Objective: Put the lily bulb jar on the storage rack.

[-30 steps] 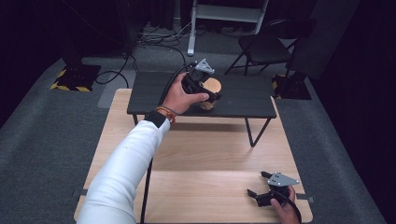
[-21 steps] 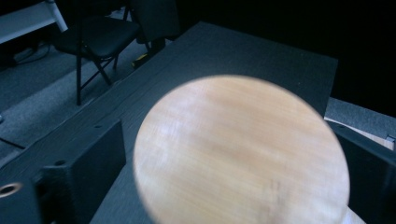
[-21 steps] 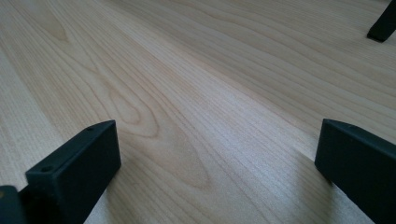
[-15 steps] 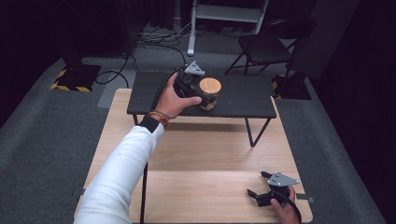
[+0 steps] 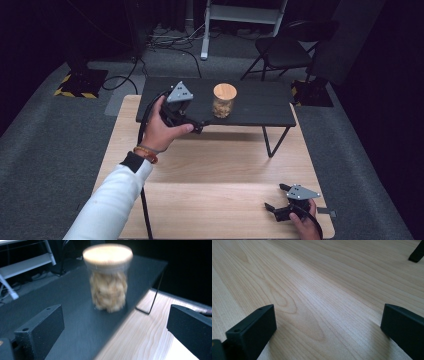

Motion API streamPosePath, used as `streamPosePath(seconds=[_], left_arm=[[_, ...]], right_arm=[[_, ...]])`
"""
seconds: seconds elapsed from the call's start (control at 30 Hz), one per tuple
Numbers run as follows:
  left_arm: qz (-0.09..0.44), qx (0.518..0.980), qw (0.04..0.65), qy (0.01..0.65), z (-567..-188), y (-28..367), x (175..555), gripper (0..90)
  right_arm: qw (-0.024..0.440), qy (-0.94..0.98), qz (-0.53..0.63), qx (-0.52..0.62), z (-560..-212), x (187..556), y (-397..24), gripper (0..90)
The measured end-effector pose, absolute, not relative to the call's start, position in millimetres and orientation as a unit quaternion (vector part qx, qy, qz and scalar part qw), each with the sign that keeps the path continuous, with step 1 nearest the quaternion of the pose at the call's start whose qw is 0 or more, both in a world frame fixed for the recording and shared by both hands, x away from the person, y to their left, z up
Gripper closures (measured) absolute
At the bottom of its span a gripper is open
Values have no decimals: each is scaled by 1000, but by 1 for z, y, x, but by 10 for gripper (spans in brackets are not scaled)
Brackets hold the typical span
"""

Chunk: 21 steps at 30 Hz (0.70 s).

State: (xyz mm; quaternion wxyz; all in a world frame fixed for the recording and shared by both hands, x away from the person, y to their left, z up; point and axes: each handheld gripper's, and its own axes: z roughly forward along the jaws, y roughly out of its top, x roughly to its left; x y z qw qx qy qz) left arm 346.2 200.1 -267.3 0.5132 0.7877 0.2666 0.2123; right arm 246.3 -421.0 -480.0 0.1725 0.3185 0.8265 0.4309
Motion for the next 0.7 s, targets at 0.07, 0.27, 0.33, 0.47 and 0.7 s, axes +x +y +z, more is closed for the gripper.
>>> streamPosePath(seconds=[0.07,0.27,0.33,0.47,0.7], left_arm=[[223,789,508,264,-278,204,333,12],[226,799,486,273,-303,215,308,6],[221,794,493,280,-312,220,303,7],[221,792,495,282,-330,228,291,5],[219,787,494,299,-368,237,271,5]], right_arm=[[172,827,431,318,-480,246,-421,0],[173,827,431,318,-480,246,-421,0],[173,827,431,318,-480,246,-421,0],[173,827,431,318,-480,246,-421,0],[173,827,431,318,-480,246,-420,0]])
